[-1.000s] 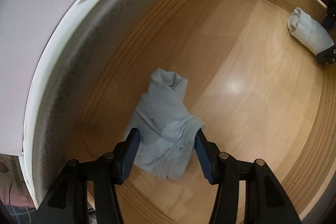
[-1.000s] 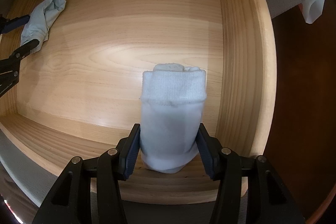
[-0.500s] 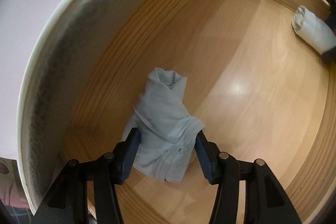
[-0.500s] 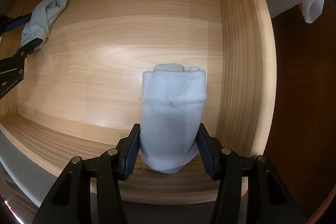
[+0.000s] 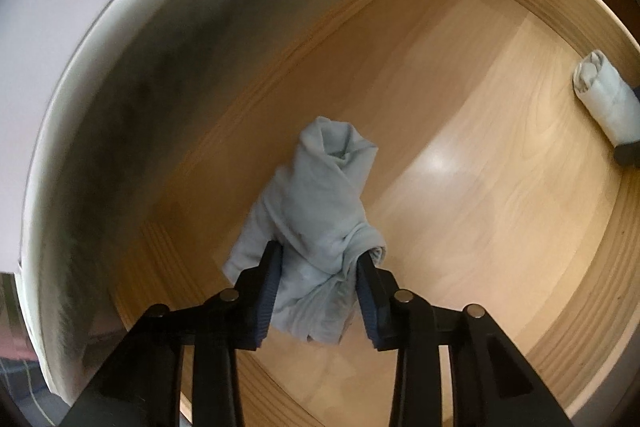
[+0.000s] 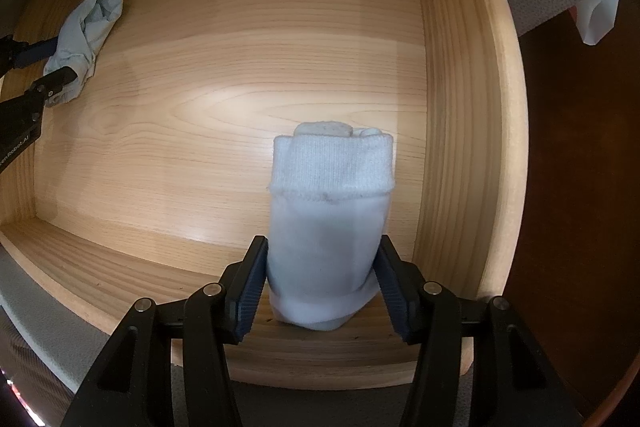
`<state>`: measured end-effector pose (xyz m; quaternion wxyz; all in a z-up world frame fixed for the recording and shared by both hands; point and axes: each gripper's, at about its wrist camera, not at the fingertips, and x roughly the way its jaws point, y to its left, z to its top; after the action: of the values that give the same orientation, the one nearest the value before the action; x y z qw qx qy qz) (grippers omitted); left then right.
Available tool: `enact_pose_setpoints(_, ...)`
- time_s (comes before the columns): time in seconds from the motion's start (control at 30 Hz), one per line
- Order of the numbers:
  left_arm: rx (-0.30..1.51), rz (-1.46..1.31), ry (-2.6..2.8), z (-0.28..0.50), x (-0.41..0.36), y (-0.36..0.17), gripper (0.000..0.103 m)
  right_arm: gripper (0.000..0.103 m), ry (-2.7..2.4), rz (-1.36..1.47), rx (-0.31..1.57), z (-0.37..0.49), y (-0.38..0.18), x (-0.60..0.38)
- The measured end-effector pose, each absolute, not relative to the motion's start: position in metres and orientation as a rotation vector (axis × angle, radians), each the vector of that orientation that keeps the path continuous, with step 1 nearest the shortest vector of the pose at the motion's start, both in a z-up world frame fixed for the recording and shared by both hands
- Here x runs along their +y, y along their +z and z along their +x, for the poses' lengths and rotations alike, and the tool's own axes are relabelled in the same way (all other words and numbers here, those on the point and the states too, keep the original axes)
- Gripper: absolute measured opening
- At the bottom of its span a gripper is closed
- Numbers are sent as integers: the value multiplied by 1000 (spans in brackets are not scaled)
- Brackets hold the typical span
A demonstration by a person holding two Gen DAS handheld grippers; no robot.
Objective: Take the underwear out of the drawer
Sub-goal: 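Lift the pale grey underwear with the left tool out of the drawer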
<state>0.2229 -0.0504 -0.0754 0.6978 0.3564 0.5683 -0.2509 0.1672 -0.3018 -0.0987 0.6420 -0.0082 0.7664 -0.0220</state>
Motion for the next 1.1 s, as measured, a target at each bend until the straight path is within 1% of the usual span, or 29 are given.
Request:
enact_pose_setpoints(0.33,1465,720,-459,220,-50,-76,36,53,-35,-8,1738,162,-99,-300)
enact_pose_setpoints(0.6,1637,538,-391,211,-42,-73,36,53,-28,7,1731,157,-98,-298)
enact_pose_setpoints(0.93,1743,294,-318,199,-11,-65,36,54,-20,10,1730,154,-90,-295)
enact_pose_setpoints(1.03,1726,261,-299,196,-4,-65,37,54,-20,9,1731,155,-88,-294)
enact_pose_setpoints(1.1,1707,256,-301,192,-3,-62,39,55,-20,11,1731,156,-87,-293)
